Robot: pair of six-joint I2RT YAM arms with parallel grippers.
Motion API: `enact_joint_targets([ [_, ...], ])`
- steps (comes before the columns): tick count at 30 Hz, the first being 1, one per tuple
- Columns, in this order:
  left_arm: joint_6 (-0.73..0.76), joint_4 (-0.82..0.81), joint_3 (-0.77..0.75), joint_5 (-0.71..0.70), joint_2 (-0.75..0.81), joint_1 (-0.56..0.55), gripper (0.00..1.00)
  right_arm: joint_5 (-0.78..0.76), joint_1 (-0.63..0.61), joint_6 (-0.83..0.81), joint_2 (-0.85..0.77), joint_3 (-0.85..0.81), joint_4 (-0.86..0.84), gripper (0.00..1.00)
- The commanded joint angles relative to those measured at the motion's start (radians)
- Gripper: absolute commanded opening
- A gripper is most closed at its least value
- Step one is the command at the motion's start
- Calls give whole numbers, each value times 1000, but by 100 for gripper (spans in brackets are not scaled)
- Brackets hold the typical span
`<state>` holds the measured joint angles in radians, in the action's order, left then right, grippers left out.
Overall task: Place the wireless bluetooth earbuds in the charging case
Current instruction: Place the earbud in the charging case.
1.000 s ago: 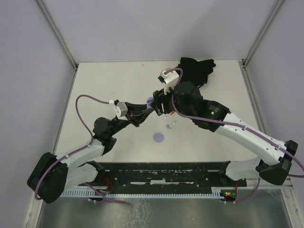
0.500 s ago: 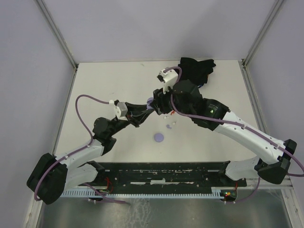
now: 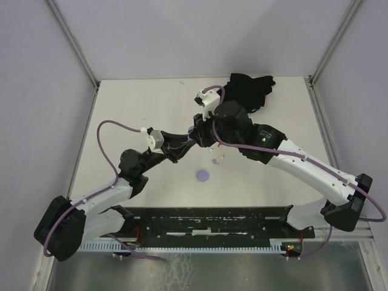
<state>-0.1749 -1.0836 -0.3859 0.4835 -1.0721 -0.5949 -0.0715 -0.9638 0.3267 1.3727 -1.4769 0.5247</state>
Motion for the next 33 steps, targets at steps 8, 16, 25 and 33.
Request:
enact_joint_targets([
  [8, 34, -42, -1, 2, 26, 1, 3, 20, 3, -13, -13, -64, 1, 10],
  [16, 83, 19, 9, 7, 42, 1, 3, -27, 4, -15, -56, -68, -18, 7],
  [25, 103, 38, 15, -6, 50, 1, 3, -75, 6, -14, -97, -47, -35, 5],
  [33, 92, 2, 22, -16, 57, 1, 3, -102, 8, 17, -100, 3, -55, 5],
])
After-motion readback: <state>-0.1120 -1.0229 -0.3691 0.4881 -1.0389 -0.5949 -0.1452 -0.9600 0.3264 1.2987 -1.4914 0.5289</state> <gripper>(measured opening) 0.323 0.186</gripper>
